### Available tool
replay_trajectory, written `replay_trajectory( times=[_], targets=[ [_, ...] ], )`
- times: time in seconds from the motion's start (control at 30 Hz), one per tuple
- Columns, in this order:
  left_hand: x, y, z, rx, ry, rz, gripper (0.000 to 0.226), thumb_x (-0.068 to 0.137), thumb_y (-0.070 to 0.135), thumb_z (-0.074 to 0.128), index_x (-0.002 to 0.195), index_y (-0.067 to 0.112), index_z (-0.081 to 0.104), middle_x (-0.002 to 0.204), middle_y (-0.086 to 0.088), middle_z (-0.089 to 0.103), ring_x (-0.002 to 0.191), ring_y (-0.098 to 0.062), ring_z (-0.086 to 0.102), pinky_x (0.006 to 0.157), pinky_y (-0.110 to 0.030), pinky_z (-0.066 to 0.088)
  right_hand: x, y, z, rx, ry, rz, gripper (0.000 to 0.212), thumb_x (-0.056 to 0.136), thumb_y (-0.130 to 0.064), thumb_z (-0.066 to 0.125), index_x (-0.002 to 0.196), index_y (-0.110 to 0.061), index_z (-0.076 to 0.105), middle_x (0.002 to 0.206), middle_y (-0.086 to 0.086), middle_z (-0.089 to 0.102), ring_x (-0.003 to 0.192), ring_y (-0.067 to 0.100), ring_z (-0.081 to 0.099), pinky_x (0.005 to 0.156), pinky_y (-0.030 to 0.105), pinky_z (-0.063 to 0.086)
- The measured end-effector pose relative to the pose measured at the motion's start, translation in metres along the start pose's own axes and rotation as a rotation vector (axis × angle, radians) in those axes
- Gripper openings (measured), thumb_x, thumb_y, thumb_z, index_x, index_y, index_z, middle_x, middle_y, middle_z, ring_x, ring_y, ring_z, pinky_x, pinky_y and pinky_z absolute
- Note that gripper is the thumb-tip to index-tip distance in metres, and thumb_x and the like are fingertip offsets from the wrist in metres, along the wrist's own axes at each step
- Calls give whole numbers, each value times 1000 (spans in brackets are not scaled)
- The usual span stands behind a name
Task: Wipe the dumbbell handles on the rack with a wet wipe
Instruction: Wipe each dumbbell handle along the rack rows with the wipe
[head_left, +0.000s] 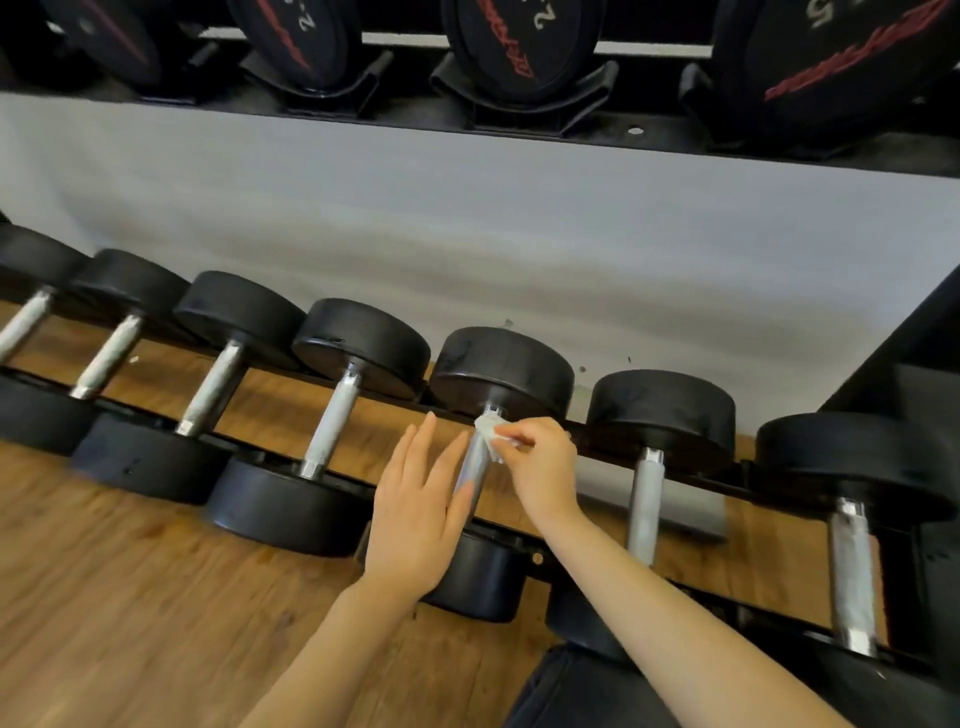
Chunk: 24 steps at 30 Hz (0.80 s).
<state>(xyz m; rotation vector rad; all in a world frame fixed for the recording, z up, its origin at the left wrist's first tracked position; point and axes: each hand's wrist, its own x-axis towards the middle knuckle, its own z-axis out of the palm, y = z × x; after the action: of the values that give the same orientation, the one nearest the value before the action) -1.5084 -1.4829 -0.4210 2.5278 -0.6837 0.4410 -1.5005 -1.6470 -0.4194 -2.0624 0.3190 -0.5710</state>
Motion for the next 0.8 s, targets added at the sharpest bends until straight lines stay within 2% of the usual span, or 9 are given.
replay_trajectory(
  times=[0.1, 0.17, 0.23, 0.3, 0.37, 0.43, 0.53, 0.6, 0.8],
  targets=[
    [-8, 4, 1, -11, -17, -39, 51, 100, 43, 33, 137, 16, 56, 154, -9, 40, 140, -26, 38, 107, -36, 30, 5, -1, 18, 63, 58, 54, 13, 89, -7, 66, 99, -4, 73, 100, 7, 67, 84, 0, 52, 78, -2, 35],
    [-8, 3, 0, -18, -44, -37, 51, 99, 43, 33, 134, 16, 59, 151, -8, 45, 136, -24, 45, 103, -32, 34, 10, 2, 23, 83, 74, 113, 13, 89, -7, 65, 100, -7, 73, 101, 2, 63, 91, 8, 54, 77, -1, 36],
    [-9, 3, -1, -46, -59, -49, 51, 99, 43, 32, 132, 18, 62, 148, -5, 48, 131, -20, 50, 101, -28, 36, 10, 7, 28, 72, 116, 107, 13, 89, -11, 65, 100, -9, 72, 102, -1, 63, 97, 13, 58, 83, 7, 42],
    [-11, 3, -2, -53, -54, -65, 48, 99, 42, 34, 128, 19, 64, 144, -3, 53, 126, -17, 55, 98, -24, 37, 7, 12, 34, 49, 170, 15, 15, 89, -11, 67, 101, -4, 72, 104, 6, 67, 99, 18, 62, 90, 27, 51],
    [-11, 5, -4, -62, -46, -92, 45, 100, 40, 36, 127, 19, 65, 140, 0, 57, 123, -15, 57, 97, -22, 35, 4, 15, 37, 4, 187, -45, 15, 90, -12, 66, 101, -5, 73, 103, 8, 68, 98, 20, 64, 87, 31, 54],
    [-10, 6, -5, -83, -50, -120, 45, 100, 40, 36, 129, 19, 64, 141, 1, 56, 124, -14, 56, 98, -22, 35, 5, 17, 39, -21, 172, -49, 16, 91, -13, 65, 103, -7, 73, 105, 6, 68, 97, 16, 63, 84, 26, 53],
    [-22, 5, -5, -92, -23, -141, 48, 99, 41, 33, 127, 20, 66, 138, 3, 58, 124, -13, 56, 101, -26, 38, 1, 23, 36, -28, 113, -16, 18, 94, -18, 62, 106, -11, 73, 106, 2, 65, 92, 5, 60, 77, 8, 46],
    [-36, 4, -3, -96, 28, -148, 45, 97, 36, 37, 123, 20, 68, 135, 4, 61, 124, -14, 57, 104, -32, 41, -3, 26, 34, -54, 82, -11, 19, 95, -19, 61, 108, -12, 73, 107, -1, 63, 89, 0, 57, 72, 2, 42],
    [-52, -4, 9, -107, 118, -129, 43, 91, 29, 43, 127, 19, 66, 140, 2, 56, 133, -18, 49, 108, -37, 36, 9, 20, 37, -91, 139, -9, 19, 96, -20, 61, 107, -12, 73, 107, 1, 64, 89, 1, 53, 72, 2, 37]
  ],
)
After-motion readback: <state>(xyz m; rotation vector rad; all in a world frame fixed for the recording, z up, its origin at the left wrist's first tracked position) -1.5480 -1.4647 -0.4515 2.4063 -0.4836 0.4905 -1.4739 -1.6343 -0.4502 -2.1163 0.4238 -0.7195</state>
